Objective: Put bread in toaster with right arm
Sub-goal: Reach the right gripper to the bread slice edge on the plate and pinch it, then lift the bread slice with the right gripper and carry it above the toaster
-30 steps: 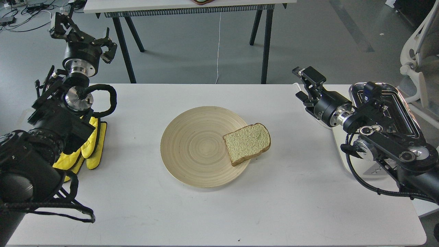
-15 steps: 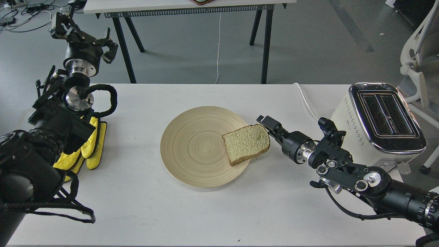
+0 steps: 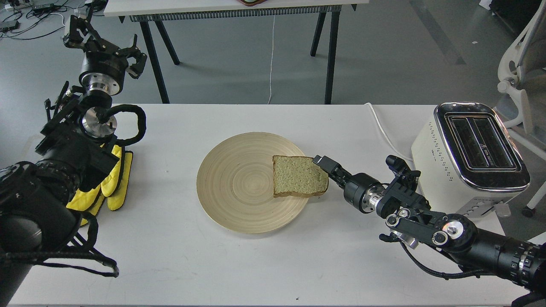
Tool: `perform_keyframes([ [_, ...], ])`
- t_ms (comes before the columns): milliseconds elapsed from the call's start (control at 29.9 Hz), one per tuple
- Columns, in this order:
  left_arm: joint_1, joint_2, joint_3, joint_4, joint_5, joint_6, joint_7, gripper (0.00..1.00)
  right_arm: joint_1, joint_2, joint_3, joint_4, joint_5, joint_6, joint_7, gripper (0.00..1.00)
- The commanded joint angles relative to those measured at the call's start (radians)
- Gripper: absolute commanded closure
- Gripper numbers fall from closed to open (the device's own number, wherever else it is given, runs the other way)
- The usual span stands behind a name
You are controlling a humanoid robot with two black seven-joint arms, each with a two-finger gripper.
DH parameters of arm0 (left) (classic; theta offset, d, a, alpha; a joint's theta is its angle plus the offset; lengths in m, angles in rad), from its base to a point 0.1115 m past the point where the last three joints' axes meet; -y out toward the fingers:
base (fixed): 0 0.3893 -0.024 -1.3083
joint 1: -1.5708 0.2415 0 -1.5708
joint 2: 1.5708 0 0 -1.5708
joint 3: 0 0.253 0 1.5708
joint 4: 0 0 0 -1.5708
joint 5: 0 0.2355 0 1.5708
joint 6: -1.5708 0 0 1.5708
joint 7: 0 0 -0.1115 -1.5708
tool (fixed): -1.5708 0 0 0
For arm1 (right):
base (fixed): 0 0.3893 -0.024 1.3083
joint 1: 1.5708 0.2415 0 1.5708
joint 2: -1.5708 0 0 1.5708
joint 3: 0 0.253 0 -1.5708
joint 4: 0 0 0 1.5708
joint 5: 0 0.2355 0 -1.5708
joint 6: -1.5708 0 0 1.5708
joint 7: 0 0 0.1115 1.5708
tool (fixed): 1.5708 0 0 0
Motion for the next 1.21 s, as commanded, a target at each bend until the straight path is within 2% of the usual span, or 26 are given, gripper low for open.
perform_keyframes([
  [0, 0.000, 0.000, 0.000, 0.000, 0.000, 0.000, 0.000, 0.00, -0.004, -0.007, -0.003, 0.001, -0.001, 0.003, 0.001, 0.26],
  [536, 0.000, -0.003, 0.000, 0.000, 0.000, 0.000, 0.000, 0.00, -0.014, 0.000, 0.005, -0.012, -0.001, 0.005, 0.001, 0.26],
  [670, 0.001, -0.003, 0.000, 0.000, 0.000, 0.000, 0.000, 0.00, -0.013, 0.023, 0.002, -0.019, -0.003, 0.005, -0.001, 0.38],
  [804, 0.001, -0.003, 0.000, 0.000, 0.000, 0.000, 0.000, 0.00, -0.011, 0.037, -0.001, -0.046, -0.003, 0.005, -0.001, 0.55],
  [971, 0.000, -0.003, 0.000, 0.000, 0.000, 0.000, 0.000, 0.00, -0.004, 0.037, -0.001, -0.039, -0.001, 0.006, -0.002, 0.88],
  [1172, 0.001, -0.003, 0.000, 0.001, 0.000, 0.000, 0.000, 0.00, 0.006, 0.011, 0.002, -0.006, -0.001, 0.005, -0.001, 0.93],
])
